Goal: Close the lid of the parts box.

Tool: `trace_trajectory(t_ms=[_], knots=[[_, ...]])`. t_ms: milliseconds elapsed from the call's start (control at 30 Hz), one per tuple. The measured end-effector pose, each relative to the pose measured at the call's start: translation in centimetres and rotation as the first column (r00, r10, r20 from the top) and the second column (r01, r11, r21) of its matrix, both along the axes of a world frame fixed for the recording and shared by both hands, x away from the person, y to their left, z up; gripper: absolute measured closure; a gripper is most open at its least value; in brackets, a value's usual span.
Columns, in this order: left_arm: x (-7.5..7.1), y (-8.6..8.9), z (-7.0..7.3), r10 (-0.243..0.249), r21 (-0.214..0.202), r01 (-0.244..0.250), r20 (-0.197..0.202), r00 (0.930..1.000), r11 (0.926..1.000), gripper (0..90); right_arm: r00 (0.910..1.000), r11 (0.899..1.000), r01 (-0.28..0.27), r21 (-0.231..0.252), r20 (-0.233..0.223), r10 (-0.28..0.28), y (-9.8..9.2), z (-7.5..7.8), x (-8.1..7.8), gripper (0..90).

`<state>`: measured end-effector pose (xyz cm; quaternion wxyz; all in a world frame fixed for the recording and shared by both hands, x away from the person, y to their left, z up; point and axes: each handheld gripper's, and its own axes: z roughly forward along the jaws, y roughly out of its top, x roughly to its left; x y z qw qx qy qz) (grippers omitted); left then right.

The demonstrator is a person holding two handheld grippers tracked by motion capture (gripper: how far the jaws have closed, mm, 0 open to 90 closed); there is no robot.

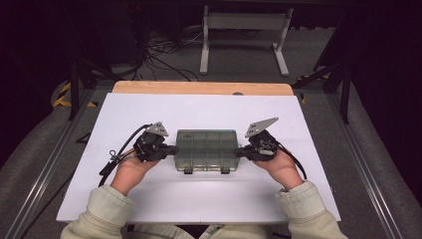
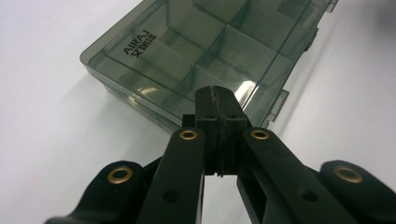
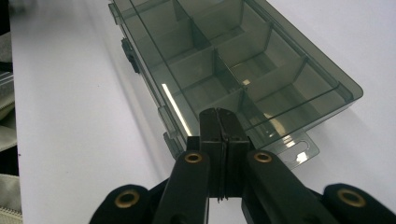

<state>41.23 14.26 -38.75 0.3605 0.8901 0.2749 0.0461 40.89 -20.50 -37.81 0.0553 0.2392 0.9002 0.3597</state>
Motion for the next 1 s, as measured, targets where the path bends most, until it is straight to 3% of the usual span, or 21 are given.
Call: trace_trajectory(t_ms=[600, 900, 1000], knots=[[0.1, -1.2, -1.1, -0.026, 0.061, 0.027, -0.016, 0.9995, 0.9977, 89.7, 0.9998, 0.996, -0.010, -0.088, -0.017, 0.009, 0.9, -1.2, 0.3, 90.0], [0.1, -1.4, -1.2, -0.034, 0.051, 0.035, -0.023, 0.9992, 0.9981, 89.7, 0.9999, 0.996, -0.008, -0.083, -0.016, 0.007, 1.0, -1.2, 0.2, 90.0], [0.0, -1.5, -1.2, -0.036, 0.056, 0.036, -0.009, 0.9993, 0.9978, 89.7, 0.9999, 0.997, -0.007, -0.082, -0.013, 0.006, 1.0, -1.3, 0.2, 90.0]])
